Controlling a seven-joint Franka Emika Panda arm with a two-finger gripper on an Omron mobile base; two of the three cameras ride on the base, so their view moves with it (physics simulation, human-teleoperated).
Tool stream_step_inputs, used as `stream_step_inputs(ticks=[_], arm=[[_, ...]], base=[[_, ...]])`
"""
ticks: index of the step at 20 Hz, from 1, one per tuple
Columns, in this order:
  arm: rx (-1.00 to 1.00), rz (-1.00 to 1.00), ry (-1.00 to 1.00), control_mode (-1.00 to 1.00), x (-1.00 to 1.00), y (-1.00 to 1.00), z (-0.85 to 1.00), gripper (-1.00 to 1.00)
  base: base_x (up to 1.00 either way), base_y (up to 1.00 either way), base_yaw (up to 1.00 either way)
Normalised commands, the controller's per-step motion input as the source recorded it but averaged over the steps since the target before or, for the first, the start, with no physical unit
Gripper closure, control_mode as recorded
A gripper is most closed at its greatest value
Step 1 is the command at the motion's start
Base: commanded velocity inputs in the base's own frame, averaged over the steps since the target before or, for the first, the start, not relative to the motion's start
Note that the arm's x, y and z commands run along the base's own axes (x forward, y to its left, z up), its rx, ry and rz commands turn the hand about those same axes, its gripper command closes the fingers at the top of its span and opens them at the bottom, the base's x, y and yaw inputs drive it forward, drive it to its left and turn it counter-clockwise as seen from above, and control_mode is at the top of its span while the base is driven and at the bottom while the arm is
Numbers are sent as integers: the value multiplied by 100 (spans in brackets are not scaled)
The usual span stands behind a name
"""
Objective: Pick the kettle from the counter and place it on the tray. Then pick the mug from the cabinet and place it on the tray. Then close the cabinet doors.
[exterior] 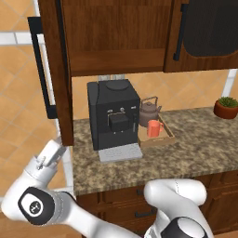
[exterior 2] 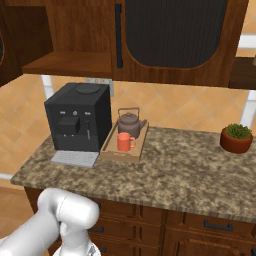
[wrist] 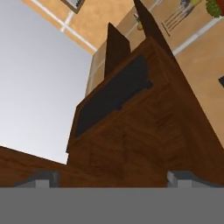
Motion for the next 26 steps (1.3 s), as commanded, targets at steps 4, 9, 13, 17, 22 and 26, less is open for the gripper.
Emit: stream_step_inputs(ticks=[4, 9, 13, 17, 22, 26], arm=[[-1, 5, 17, -100, 57, 44, -9, -100], [-3, 8, 17, -100, 53, 63, 0, -100], [-7, 1, 2, -100, -8, 22, 25, -100], [-2, -2, 0, -100, -37, -19, 27, -100], [0, -1, 0, -100, -10, -63, 20, -100], [0, 0, 1, -100, 1, -82, 21, -100]], base=[[0, 0, 0], [0, 0, 0], [0, 0, 0], [0, 0, 0], [0, 0, 0], [0, 0, 0]])
